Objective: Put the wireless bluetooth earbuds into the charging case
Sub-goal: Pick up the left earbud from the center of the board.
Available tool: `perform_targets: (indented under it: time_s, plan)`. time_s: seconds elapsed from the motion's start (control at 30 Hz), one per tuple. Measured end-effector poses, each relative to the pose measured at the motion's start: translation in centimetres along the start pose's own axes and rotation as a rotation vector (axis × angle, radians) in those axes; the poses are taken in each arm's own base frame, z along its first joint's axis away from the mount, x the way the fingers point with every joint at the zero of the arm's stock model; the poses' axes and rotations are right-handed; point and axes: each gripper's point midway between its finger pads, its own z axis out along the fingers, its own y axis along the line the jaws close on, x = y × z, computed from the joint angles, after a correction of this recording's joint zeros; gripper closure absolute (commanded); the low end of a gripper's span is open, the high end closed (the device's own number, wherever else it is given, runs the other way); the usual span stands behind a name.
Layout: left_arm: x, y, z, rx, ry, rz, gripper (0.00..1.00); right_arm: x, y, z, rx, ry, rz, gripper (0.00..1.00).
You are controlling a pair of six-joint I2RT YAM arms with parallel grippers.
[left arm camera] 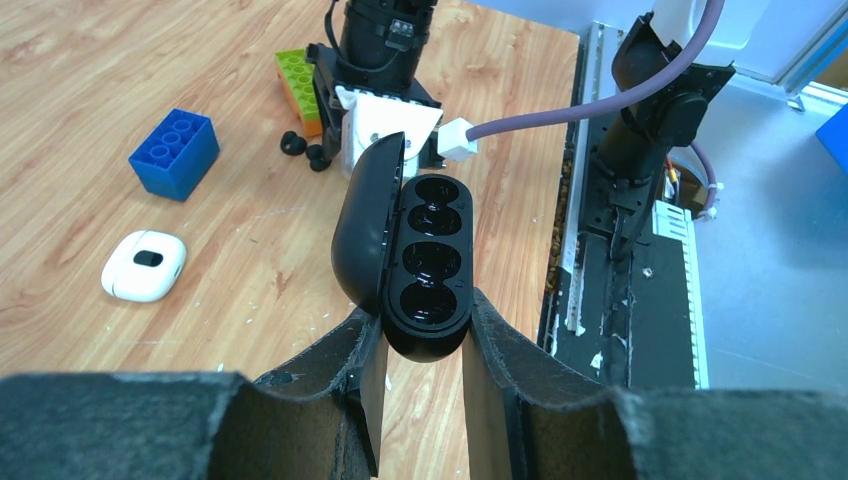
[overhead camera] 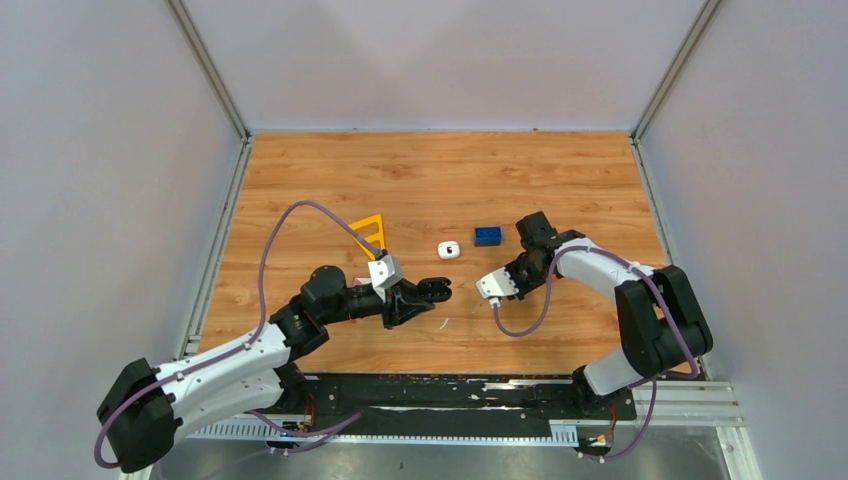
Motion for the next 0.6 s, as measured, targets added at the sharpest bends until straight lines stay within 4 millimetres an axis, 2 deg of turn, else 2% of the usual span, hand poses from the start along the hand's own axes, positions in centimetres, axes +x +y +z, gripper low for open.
perform_targets:
  time_s: [0.6]
  plan:
    - [0.4,0.0,0.0,0.001,0.017,-0.008,1.00,0.2,-1.3,0.0,0.050,0.008,0.019,0.85]
